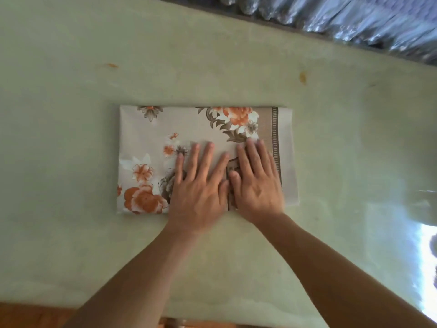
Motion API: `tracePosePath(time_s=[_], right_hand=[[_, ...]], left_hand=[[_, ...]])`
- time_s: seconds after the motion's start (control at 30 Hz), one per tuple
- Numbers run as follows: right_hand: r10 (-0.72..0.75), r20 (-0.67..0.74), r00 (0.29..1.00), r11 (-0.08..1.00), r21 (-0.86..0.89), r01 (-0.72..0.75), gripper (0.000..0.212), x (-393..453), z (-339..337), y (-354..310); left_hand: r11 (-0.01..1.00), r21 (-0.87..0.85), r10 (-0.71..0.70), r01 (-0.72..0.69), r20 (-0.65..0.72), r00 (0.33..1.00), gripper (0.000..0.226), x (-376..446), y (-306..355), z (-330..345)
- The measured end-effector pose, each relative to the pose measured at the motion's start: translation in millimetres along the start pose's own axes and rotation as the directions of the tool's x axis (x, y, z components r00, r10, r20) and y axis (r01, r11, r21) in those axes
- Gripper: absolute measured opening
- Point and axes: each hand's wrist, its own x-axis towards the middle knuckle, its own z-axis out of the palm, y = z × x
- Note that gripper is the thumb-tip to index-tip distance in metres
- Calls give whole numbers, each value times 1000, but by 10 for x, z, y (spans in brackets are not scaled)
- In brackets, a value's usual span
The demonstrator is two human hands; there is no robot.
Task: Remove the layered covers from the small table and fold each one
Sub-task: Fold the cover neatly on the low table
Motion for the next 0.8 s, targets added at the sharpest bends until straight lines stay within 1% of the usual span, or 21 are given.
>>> tracePosePath(time_s=[0.07,0.13,0.23,0.3,0.33,0.43,0.47,0.5,0.53,0.57,0.6,0.63,0.73,0.8], right_hand=[[55,32,998,996,-74,-52,63,15,-20,113],[102,59,993,988,-122,-94,67,-3,-57,197],[86,79,993,982,-175,-71,69,-6,-106,325],[95,80,992,981,-177,-80,71,-7,-122,394],[103,70,992,981,-170,-90,72,-10,-125,401],[116,65,991,983,-153,-105,73,-6,-107,395],[112,64,992,982,-157,-101,73,-3,-108,396],[108,62,992,982,-165,-96,73,-6,-104,400],[105,59,993,981,-168,-93,73,-10,-97,403],[102,49,994,982,-165,-93,73,-11,-90,409],[100,38,994,983,-156,-93,73,-8,-89,413],[99,27,995,985,-147,-94,72,-9,-86,419],[89,18,996,990,-112,-87,72,-29,-85,426],[73,18,997,995,-64,-71,71,-11,-117,430]], left_hand=[[999,38,-10,10,1,1000,57,-132,-273,-19],[994,85,-64,65,-10,998,60,-327,-666,-40],[992,95,-86,85,1,996,63,-546,-1120,-117],[991,97,-97,92,43,994,65,-550,-1167,-171],[987,103,-125,120,50,991,65,-519,-1133,-206],[969,127,-213,212,-6,977,56,-225,-919,-352],[977,115,-179,180,-20,984,57,-52,-830,-381],[990,109,-88,88,-2,996,61,150,-745,-391],[993,112,32,-37,45,998,66,359,-679,-384],[983,114,134,-146,102,986,70,568,-639,-357],[972,112,186,-205,161,969,71,759,-626,-331],[970,110,192,-218,210,959,71,906,-634,-313],[978,83,163,-193,280,946,74,1054,-662,-311],[981,46,163,-187,319,934,82,1070,-661,-382]])
